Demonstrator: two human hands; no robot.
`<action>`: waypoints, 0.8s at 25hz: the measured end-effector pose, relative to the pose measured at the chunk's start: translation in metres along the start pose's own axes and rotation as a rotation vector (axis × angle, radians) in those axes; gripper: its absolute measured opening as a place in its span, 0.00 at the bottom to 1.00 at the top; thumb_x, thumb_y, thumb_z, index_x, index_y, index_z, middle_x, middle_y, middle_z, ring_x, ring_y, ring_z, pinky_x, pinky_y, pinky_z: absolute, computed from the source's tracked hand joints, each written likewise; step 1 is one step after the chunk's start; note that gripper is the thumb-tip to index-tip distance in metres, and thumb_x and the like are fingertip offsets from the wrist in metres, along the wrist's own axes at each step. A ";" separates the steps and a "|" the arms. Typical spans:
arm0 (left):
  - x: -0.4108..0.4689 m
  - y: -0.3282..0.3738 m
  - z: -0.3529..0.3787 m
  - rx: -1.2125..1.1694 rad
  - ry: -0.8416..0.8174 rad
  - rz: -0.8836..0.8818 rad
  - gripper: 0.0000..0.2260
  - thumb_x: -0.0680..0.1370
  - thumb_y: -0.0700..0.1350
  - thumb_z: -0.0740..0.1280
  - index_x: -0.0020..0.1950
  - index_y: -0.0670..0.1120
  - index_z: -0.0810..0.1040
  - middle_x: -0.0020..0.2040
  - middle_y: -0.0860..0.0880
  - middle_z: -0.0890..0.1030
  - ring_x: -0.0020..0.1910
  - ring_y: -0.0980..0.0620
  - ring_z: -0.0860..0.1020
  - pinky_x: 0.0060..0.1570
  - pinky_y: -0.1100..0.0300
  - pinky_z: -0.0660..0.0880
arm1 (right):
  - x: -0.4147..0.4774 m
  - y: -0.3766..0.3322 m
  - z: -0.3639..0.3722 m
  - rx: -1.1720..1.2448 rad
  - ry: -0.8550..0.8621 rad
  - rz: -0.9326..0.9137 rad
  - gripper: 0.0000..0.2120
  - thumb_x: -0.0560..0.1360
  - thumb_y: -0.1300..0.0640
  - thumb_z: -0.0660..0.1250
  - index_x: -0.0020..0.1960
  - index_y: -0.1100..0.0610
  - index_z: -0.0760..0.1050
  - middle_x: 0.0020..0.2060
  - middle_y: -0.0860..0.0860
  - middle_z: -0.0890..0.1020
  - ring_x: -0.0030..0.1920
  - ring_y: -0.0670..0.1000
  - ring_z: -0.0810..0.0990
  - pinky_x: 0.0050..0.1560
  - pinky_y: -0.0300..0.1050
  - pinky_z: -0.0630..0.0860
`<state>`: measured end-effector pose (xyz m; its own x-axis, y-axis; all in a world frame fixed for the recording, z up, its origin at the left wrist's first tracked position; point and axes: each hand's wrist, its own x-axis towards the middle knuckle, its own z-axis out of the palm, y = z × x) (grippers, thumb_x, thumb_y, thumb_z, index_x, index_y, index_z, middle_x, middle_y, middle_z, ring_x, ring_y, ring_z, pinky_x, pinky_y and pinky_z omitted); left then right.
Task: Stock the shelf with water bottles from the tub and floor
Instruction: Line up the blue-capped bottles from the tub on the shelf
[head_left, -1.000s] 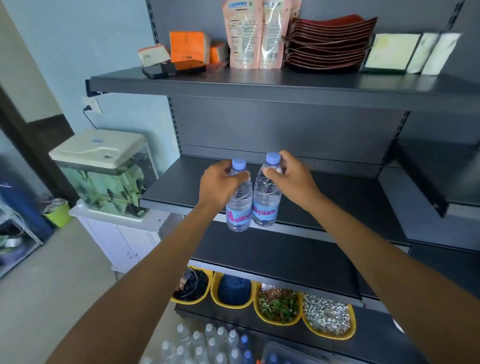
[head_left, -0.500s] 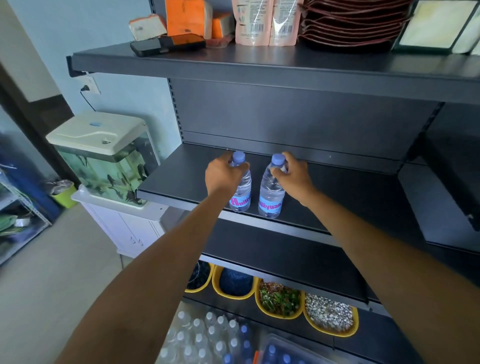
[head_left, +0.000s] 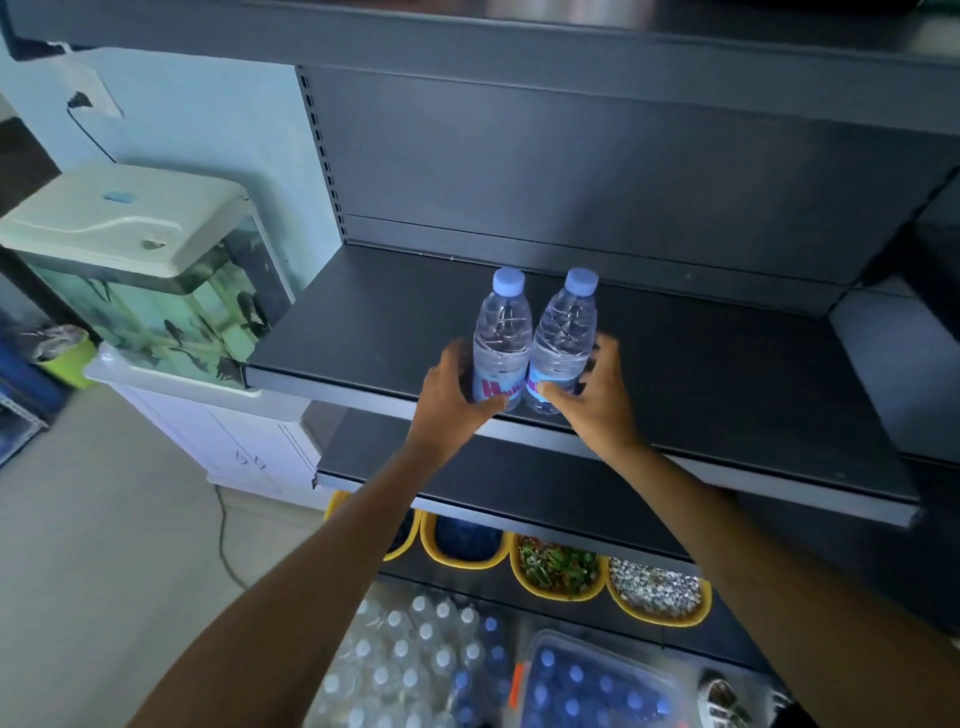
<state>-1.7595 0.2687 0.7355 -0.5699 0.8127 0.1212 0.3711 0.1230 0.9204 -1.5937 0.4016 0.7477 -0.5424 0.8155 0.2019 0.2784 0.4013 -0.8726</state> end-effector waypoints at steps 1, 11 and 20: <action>0.003 -0.005 -0.002 0.047 0.001 -0.012 0.31 0.69 0.50 0.80 0.66 0.53 0.70 0.57 0.56 0.82 0.53 0.57 0.83 0.54 0.53 0.83 | 0.005 -0.001 0.005 0.007 -0.002 -0.003 0.37 0.69 0.58 0.80 0.70 0.53 0.63 0.63 0.47 0.75 0.57 0.42 0.81 0.54 0.40 0.82; 0.069 -0.043 -0.054 0.138 0.200 -0.134 0.23 0.72 0.53 0.78 0.58 0.50 0.69 0.54 0.50 0.83 0.51 0.50 0.82 0.51 0.48 0.81 | 0.060 -0.014 0.106 0.006 -0.020 0.028 0.39 0.65 0.59 0.83 0.69 0.57 0.67 0.60 0.54 0.80 0.60 0.56 0.81 0.61 0.61 0.79; 0.149 -0.092 -0.119 0.273 0.401 -0.088 0.19 0.76 0.55 0.73 0.61 0.48 0.75 0.50 0.51 0.82 0.55 0.44 0.75 0.57 0.47 0.72 | 0.129 -0.027 0.193 0.048 0.036 -0.009 0.29 0.68 0.59 0.80 0.65 0.60 0.72 0.57 0.51 0.77 0.56 0.56 0.79 0.58 0.60 0.78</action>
<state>-1.9661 0.3107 0.7128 -0.8252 0.5157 0.2303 0.4568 0.3695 0.8092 -1.8245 0.4156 0.7116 -0.5154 0.8267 0.2255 0.2350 0.3894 -0.8906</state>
